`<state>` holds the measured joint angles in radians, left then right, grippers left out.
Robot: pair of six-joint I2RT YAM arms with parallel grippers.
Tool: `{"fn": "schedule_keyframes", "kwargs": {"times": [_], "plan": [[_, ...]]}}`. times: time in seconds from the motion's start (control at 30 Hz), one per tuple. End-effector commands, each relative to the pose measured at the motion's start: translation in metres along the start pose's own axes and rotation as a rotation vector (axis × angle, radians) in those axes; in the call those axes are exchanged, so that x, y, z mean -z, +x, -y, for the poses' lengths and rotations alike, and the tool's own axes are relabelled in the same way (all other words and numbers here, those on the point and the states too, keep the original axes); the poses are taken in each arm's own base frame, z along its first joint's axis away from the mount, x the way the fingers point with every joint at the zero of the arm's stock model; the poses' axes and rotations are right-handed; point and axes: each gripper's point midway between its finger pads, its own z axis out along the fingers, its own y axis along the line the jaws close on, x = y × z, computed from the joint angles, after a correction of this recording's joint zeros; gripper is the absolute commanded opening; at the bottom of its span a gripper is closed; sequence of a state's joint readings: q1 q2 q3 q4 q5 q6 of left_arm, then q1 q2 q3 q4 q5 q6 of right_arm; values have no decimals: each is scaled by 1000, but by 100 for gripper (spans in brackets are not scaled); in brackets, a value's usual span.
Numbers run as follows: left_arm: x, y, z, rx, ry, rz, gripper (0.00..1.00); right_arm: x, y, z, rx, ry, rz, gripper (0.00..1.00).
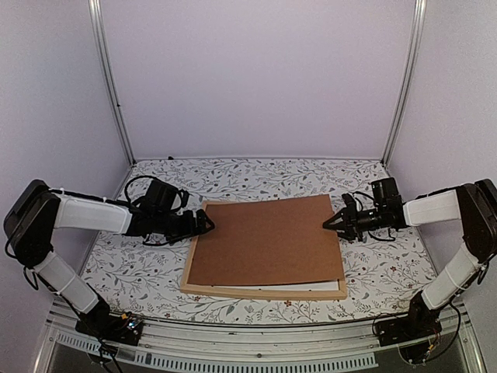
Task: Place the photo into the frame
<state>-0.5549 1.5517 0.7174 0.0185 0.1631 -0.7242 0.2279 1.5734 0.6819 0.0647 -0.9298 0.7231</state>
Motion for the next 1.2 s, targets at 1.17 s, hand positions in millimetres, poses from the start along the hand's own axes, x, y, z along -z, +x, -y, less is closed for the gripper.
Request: {"fn": "schedule_keyframes", "kwargs": {"times": [1.17], "plan": [[2,-2,-12,-52,-102,19,100,-3,-14,22,155,388,60,63]]}}
